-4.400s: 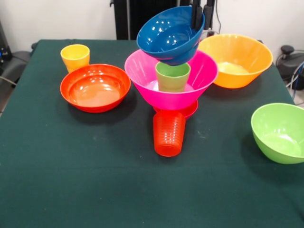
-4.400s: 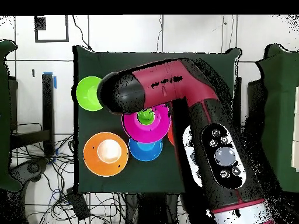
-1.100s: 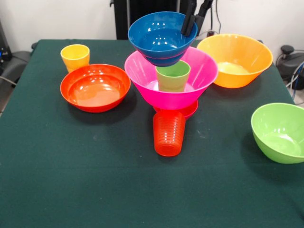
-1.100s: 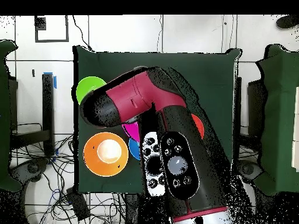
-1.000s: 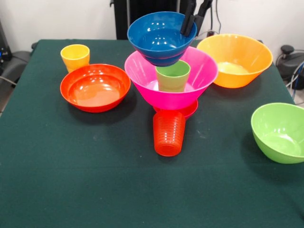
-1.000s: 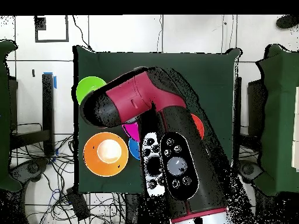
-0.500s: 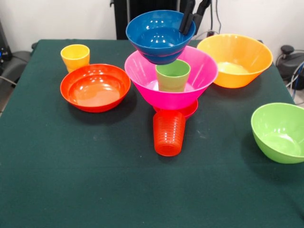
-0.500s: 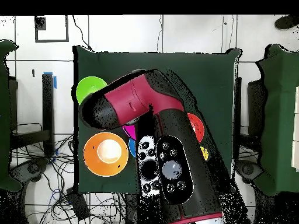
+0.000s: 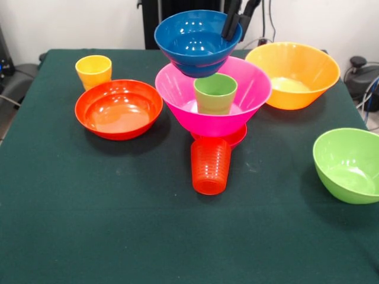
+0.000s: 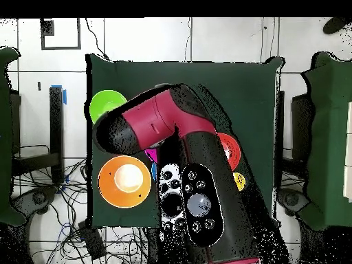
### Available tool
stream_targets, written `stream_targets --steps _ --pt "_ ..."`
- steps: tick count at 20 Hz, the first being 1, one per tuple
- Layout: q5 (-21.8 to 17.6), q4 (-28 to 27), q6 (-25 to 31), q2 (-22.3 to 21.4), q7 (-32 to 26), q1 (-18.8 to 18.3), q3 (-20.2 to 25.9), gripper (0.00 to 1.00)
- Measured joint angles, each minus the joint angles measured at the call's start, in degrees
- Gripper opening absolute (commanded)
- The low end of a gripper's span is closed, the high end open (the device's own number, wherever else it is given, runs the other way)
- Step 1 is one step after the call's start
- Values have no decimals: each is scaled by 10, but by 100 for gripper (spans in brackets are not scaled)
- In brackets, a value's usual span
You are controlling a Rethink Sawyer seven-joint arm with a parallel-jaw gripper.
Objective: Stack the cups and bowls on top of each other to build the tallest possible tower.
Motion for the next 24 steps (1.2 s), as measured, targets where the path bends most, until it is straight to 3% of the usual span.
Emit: stream_targets --steps 24 --pt "2 14 -42 -3 0 36 -46 0"
